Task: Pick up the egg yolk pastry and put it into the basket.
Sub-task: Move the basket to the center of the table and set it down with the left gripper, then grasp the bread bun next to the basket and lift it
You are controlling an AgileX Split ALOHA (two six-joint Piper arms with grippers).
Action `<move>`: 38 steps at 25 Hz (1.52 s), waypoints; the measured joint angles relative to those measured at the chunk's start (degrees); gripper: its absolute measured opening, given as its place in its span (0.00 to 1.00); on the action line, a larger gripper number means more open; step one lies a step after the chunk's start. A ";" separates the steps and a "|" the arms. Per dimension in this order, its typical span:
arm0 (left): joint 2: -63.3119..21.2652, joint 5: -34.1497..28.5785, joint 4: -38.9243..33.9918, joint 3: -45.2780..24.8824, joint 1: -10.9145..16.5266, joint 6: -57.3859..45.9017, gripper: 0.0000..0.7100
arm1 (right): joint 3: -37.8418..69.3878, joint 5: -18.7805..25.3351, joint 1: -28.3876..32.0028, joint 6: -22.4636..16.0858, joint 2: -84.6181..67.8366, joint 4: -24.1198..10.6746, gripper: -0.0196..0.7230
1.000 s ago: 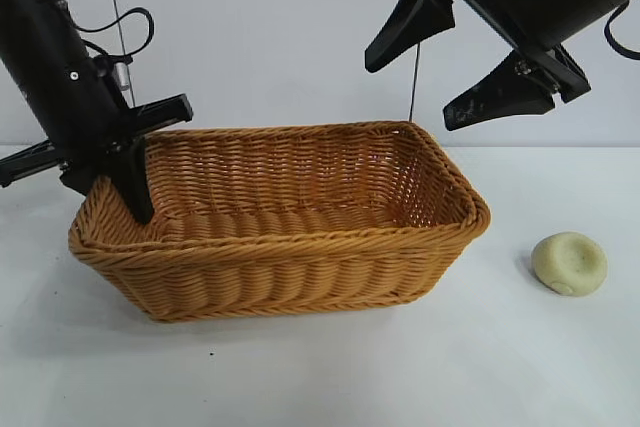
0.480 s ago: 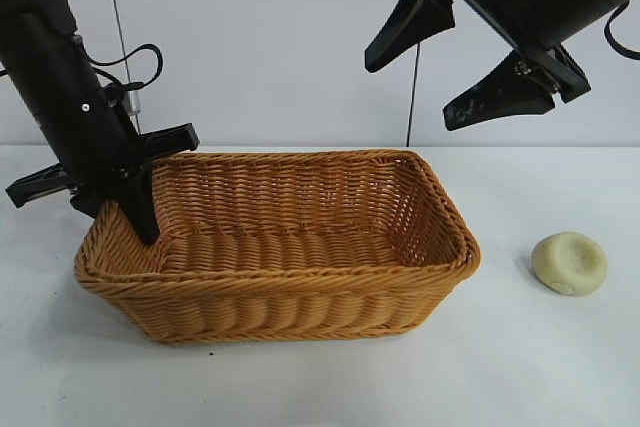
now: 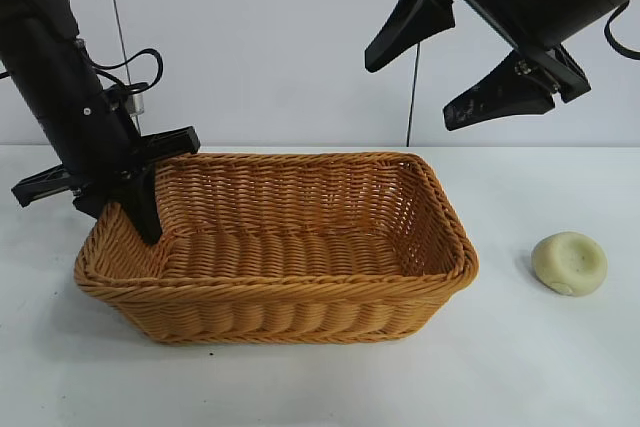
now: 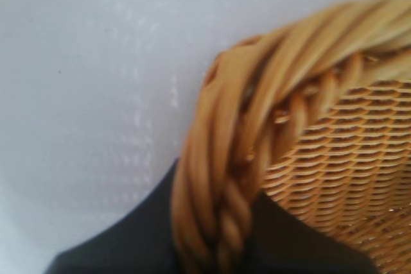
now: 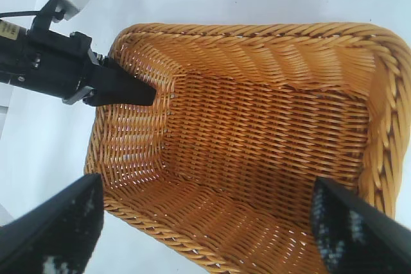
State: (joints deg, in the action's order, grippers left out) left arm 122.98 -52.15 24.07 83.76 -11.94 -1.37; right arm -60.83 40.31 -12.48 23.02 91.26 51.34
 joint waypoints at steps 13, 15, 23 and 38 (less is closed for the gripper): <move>-8.74 -7.64 -7.93 5.07 0.00 -1.35 0.94 | 0.00 0.48 0.00 0.00 0.00 -0.05 0.87; -10.31 -9.52 -12.09 7.19 0.00 -2.51 0.94 | 0.00 0.49 0.00 0.00 0.00 -0.05 0.87; -11.53 -15.22 -19.76 12.85 1.79 -4.01 0.94 | 0.00 0.55 0.00 0.00 0.00 -0.11 0.87; -13.49 -17.12 -20.73 11.10 13.08 -1.46 0.94 | 0.00 0.55 0.00 0.00 0.00 -0.22 0.87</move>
State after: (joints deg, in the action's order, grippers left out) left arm 109.49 -69.28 3.34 94.86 1.15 -2.82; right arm -60.83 40.86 -12.48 23.02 91.26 51.12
